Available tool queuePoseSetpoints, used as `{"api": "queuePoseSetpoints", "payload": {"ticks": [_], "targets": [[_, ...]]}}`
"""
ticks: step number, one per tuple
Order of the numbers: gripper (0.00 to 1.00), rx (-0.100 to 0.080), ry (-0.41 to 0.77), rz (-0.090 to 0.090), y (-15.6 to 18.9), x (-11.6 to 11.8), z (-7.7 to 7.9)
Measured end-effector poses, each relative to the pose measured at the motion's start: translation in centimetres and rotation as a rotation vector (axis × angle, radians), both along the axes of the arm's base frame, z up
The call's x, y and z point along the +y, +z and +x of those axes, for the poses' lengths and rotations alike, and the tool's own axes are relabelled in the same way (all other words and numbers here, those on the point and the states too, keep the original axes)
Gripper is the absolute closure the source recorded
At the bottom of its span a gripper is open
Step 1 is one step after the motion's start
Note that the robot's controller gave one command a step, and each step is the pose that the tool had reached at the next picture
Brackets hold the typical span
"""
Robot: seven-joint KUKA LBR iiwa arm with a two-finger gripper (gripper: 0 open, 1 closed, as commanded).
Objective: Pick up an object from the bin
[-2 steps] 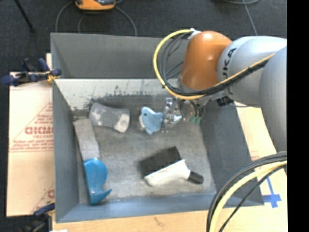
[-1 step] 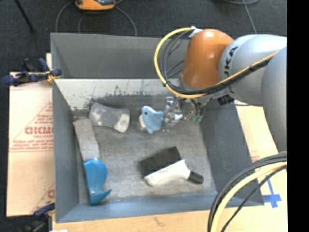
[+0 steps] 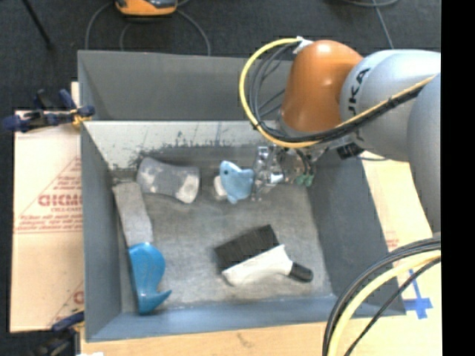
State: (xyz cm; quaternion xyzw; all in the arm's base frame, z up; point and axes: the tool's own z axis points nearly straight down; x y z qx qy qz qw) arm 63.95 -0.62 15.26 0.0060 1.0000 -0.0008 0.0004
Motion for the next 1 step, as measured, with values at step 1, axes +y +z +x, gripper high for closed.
{"api": "queuePoseSetpoints", "payload": {"ticks": [1], "targets": [[1.00, -0.002, 0.000, 0.000, 1.55, -0.01, 0.05]]}}
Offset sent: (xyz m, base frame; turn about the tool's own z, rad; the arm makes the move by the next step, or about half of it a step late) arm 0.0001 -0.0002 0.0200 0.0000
